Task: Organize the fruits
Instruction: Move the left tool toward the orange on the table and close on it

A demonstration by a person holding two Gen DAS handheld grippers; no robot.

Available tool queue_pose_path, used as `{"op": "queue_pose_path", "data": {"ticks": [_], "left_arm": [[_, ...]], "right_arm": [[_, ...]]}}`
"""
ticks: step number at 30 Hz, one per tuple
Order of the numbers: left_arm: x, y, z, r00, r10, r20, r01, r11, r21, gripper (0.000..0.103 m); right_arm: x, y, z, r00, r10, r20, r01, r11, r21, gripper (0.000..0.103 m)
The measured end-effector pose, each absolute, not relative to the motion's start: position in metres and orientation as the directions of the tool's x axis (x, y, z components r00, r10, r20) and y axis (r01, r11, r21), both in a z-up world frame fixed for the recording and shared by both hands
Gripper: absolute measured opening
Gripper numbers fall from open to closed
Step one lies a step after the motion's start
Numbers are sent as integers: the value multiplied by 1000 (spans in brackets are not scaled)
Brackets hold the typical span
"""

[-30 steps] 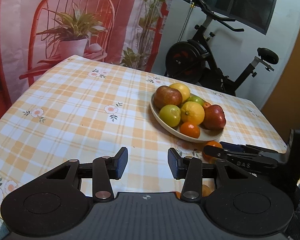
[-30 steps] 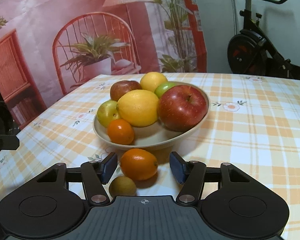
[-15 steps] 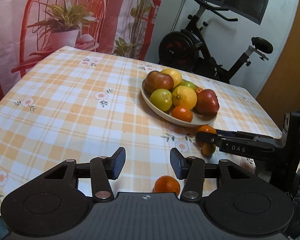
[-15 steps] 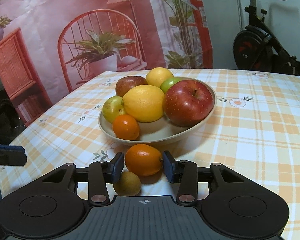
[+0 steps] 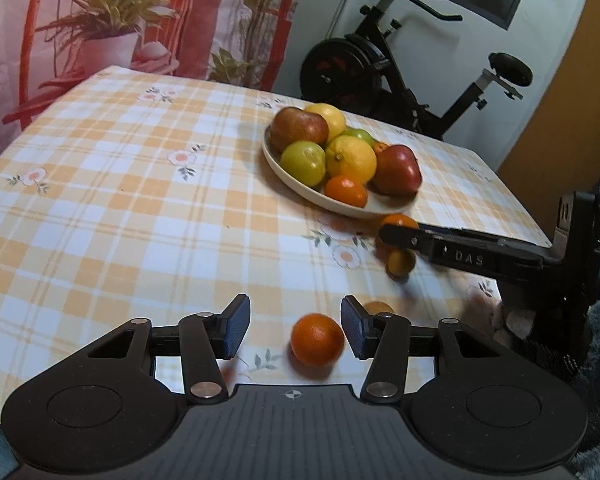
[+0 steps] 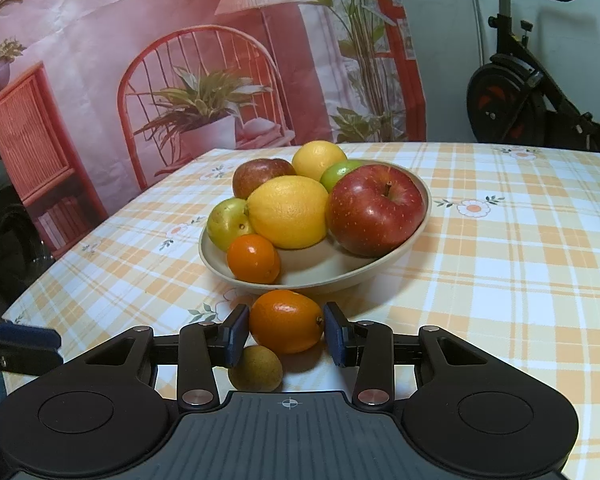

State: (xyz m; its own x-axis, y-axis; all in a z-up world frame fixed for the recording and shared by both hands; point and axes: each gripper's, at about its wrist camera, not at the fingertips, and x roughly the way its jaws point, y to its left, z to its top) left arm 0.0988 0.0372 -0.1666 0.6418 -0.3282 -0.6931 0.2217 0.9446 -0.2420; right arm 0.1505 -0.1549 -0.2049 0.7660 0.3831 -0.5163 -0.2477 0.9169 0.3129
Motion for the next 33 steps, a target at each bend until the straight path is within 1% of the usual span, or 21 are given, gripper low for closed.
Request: {"op": "queue_pose_path", "data": {"ticks": [7, 21, 23, 25, 27, 30, 33], "left_arm": [[99, 32, -170, 624, -335, -706, 243, 942, -232, 53], [101, 22, -178, 583, -340, -738, 278, 937, -212, 51], [101, 21, -179, 578, -342, -741, 283, 936, -211, 50], [101, 20, -180, 574, -342, -744, 288, 935, -208, 43], [102, 19, -181, 568, -341, -749, 290, 935, -206, 42], [101, 19, -181, 566, -340, -751, 292, 935, -203, 35], [102, 19, -181, 568, -340, -749, 291, 935, -204, 35]], "right_arm": [[143, -157, -201, 791, 388, -473, -260, 913, 314, 37], [138, -158, -199, 810, 387, -441, -264, 912, 315, 37], [138, -159, -199, 811, 387, -438, -264, 911, 317, 37], [137, -159, -199, 812, 387, -436, -264, 911, 317, 37], [137, -159, -199, 813, 388, -434, -264, 910, 318, 37], [136, -159, -199, 814, 387, -432, -264, 910, 319, 37], [136, -159, -199, 815, 388, -430, -264, 910, 320, 37]]}}
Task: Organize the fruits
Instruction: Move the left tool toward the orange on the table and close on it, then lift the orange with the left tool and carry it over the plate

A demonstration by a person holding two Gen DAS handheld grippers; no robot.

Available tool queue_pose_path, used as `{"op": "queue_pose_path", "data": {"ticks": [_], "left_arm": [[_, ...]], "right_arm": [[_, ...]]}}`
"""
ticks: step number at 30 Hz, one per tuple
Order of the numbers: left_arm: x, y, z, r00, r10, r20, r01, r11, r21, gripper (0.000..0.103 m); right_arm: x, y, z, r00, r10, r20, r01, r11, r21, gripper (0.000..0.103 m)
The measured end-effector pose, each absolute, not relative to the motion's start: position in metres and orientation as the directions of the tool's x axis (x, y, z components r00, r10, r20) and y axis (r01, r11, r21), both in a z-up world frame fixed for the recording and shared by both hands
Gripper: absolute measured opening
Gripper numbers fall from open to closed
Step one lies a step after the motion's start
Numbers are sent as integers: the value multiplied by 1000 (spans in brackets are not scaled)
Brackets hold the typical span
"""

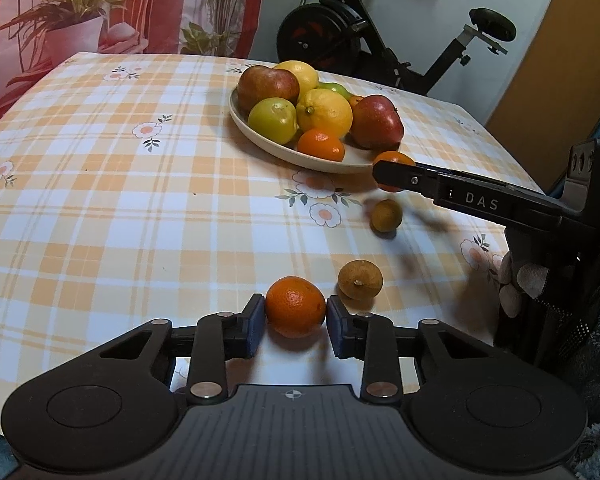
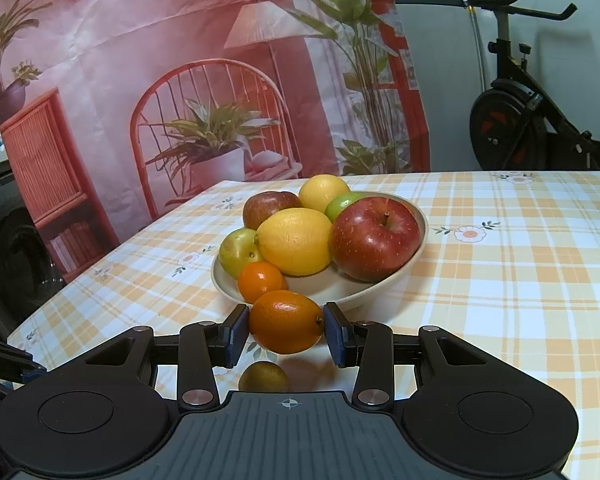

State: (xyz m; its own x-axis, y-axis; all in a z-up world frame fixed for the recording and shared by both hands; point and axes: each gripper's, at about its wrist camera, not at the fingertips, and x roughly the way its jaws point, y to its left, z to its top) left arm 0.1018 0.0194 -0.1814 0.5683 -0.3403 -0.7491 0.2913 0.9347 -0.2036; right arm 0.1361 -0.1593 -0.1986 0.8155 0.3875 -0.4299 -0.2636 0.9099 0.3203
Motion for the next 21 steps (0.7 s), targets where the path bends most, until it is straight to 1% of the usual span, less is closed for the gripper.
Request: {"op": "queue_pose_path", "data": {"ticks": [7, 21], "left_arm": [[102, 20, -180, 584, -334, -740, 281, 938, -202, 35], [113, 28, -173, 626, -347, -699, 246, 938, -245, 35]], "right_arm": [[134, -160, -197, 821, 387, -419, -265, 910, 319, 37], [134, -163, -195, 842, 372, -391, -259, 914, 313, 37]]}}
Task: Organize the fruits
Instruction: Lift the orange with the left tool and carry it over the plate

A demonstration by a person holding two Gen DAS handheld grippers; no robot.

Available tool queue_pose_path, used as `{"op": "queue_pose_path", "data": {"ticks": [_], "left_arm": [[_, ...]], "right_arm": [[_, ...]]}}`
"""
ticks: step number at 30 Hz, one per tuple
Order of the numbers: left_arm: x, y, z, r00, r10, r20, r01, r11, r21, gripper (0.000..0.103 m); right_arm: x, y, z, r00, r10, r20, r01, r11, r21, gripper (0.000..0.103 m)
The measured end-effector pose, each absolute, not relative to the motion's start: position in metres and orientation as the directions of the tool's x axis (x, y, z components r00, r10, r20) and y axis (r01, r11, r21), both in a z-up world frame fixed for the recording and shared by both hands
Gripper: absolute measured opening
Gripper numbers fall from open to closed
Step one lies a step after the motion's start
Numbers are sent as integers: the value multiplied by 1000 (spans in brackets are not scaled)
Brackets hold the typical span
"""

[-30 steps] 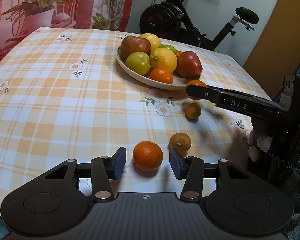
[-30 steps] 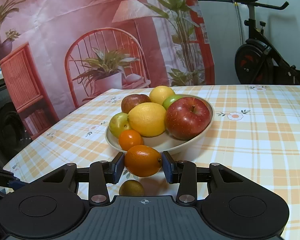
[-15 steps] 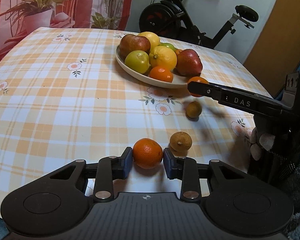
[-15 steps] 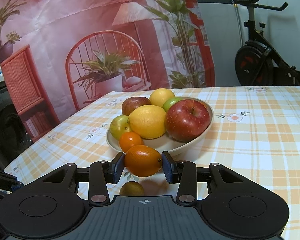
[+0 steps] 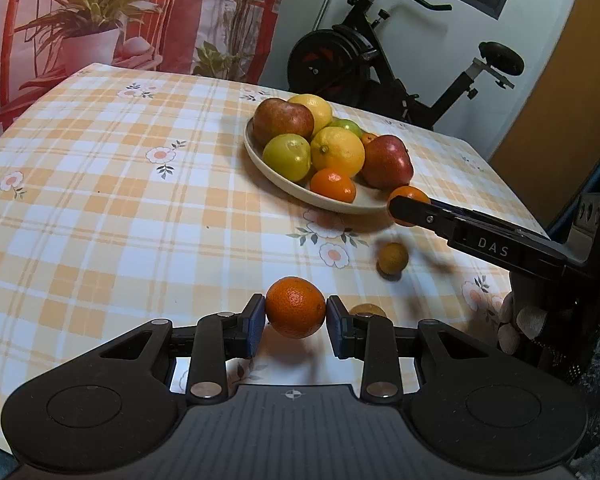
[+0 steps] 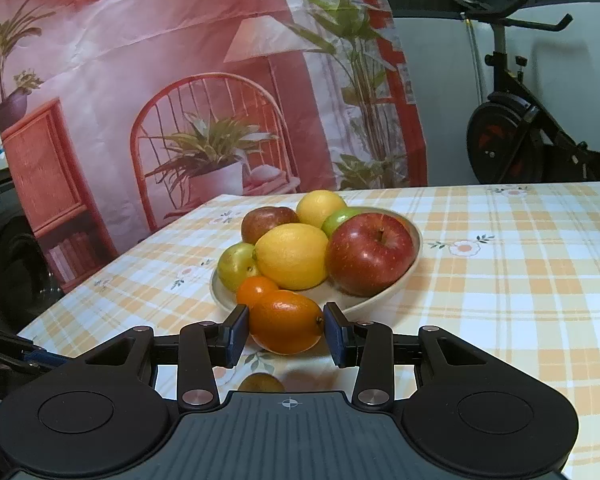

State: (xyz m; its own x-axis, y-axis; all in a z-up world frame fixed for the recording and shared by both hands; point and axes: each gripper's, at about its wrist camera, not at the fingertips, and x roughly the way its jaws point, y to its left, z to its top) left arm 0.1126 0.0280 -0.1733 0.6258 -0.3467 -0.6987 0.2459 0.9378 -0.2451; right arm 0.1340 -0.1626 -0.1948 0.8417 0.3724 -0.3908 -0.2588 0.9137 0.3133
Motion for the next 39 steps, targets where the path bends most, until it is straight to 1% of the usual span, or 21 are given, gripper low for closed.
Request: {"op": "queue_pose_path", "data": {"ticks": [6, 17, 20, 32, 39], "left_arm": [[121, 31, -173, 635, -341, -694, 223, 940, -258, 35], [130, 30, -176, 629, -333, -702, 209, 943, -259, 35], [132, 30, -176, 629, -329, -704, 204, 944, -258, 35], [145, 27, -164, 651, -308, -694, 186, 951, -247, 35], [168, 8, -147, 673, -307, -673, 228, 952, -206, 35]], "right_arm": [[148, -165, -195, 851, 359, -383, -249, 918, 309, 37], [171, -165, -199, 834, 364, -414, -235, 914, 330, 38], [171, -166, -199, 837, 364, -409, -234, 913, 334, 42], [163, -168, -198, 847, 372, -380, -245, 907, 343, 42], [150, -171, -197, 852, 352, -389, -229, 917, 327, 42]]}}
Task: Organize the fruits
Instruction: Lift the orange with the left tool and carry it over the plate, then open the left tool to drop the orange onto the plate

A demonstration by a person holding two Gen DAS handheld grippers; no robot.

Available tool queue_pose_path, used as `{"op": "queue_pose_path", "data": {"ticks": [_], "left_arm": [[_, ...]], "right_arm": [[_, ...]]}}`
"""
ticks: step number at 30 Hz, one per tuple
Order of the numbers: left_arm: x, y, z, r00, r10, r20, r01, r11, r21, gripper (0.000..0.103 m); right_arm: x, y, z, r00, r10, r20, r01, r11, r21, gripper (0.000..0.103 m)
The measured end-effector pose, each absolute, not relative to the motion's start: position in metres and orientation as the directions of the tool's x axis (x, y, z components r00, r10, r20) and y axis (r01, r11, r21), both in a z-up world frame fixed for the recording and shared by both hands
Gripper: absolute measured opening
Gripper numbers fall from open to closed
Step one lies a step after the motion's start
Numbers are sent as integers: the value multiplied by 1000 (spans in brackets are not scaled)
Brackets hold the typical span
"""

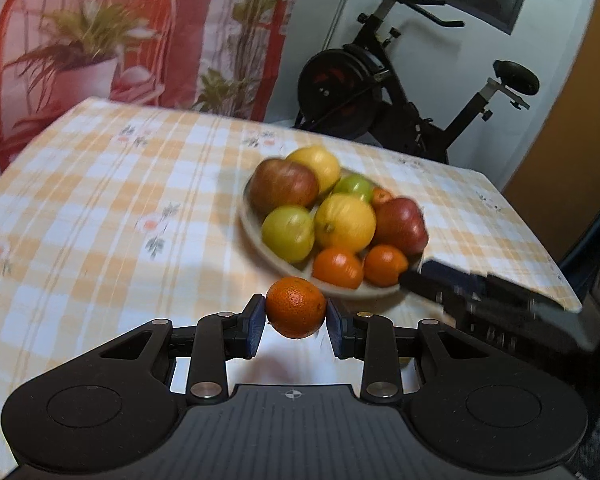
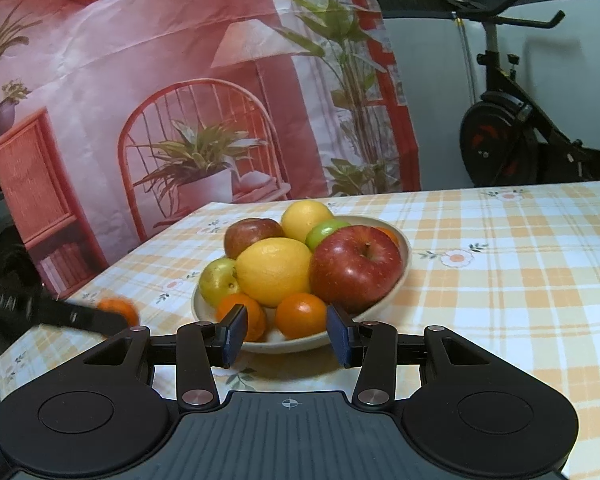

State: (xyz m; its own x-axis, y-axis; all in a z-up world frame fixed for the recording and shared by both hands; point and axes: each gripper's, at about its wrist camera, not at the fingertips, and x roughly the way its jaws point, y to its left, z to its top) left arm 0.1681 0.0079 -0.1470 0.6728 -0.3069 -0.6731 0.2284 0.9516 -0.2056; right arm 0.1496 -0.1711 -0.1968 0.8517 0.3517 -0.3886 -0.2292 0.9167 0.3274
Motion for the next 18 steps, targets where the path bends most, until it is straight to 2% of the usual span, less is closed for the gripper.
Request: {"op": "queue_pose_path", "data": {"ticks": [8, 18], "left_arm": [[212, -23, -126, 704, -317, -636, 273, 947, -170, 35], [262, -64, -130, 694, -287, -660, 294, 950, -104, 35]], "right_arm": [[149, -175, -199, 848, 352, -396, -222, 915, 338, 42], [151, -177, -200, 841, 365, -399, -223, 906, 360, 42]]}}
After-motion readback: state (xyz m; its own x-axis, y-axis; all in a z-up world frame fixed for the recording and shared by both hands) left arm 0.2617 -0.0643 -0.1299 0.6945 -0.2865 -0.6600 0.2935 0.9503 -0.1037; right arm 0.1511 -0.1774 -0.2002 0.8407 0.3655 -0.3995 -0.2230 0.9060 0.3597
